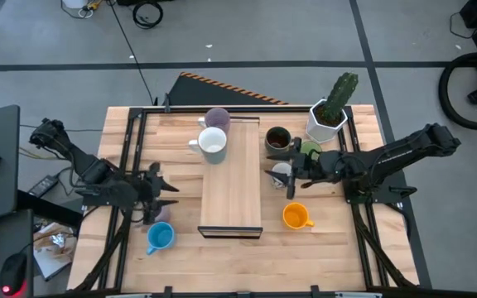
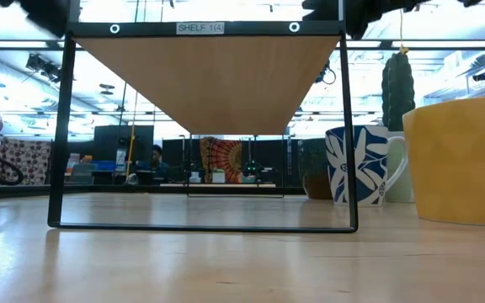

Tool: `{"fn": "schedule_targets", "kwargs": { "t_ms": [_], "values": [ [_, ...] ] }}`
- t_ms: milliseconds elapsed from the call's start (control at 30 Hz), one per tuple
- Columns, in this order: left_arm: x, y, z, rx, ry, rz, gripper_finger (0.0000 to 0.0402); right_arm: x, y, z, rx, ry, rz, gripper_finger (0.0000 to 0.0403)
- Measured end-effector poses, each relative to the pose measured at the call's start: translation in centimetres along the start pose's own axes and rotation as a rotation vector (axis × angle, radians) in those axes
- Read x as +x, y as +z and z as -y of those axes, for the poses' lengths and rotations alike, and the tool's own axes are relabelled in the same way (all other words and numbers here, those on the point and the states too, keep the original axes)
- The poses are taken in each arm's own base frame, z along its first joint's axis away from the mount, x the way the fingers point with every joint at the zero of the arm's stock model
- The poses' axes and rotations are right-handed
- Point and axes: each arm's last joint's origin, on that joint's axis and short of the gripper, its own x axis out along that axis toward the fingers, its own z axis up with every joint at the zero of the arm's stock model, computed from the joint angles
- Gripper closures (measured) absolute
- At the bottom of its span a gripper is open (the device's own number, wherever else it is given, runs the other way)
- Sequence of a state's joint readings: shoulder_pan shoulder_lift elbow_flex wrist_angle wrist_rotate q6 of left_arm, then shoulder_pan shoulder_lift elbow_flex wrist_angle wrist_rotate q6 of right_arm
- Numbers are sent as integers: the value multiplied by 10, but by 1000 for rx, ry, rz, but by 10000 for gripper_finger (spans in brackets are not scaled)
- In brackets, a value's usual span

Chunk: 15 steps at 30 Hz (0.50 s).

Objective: Place coffee mugs
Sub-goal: Put the blue patterned mug on the shelf

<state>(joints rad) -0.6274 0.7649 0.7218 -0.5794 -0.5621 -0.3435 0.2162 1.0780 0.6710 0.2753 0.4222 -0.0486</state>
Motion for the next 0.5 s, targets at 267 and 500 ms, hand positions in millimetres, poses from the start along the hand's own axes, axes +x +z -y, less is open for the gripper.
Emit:
{"fn": "schedule_targets", "kwargs": {
  "t_ms": [267, 500],
  "values": [
    [10, -7, -16, 106, -167, 292, 281, -15, 16, -2, 90, 65, -7, 192],
    [28, -35, -31, 146, -180, 375, 307, -29, 14, 6, 155, 57, -83, 192]
  ]
}}
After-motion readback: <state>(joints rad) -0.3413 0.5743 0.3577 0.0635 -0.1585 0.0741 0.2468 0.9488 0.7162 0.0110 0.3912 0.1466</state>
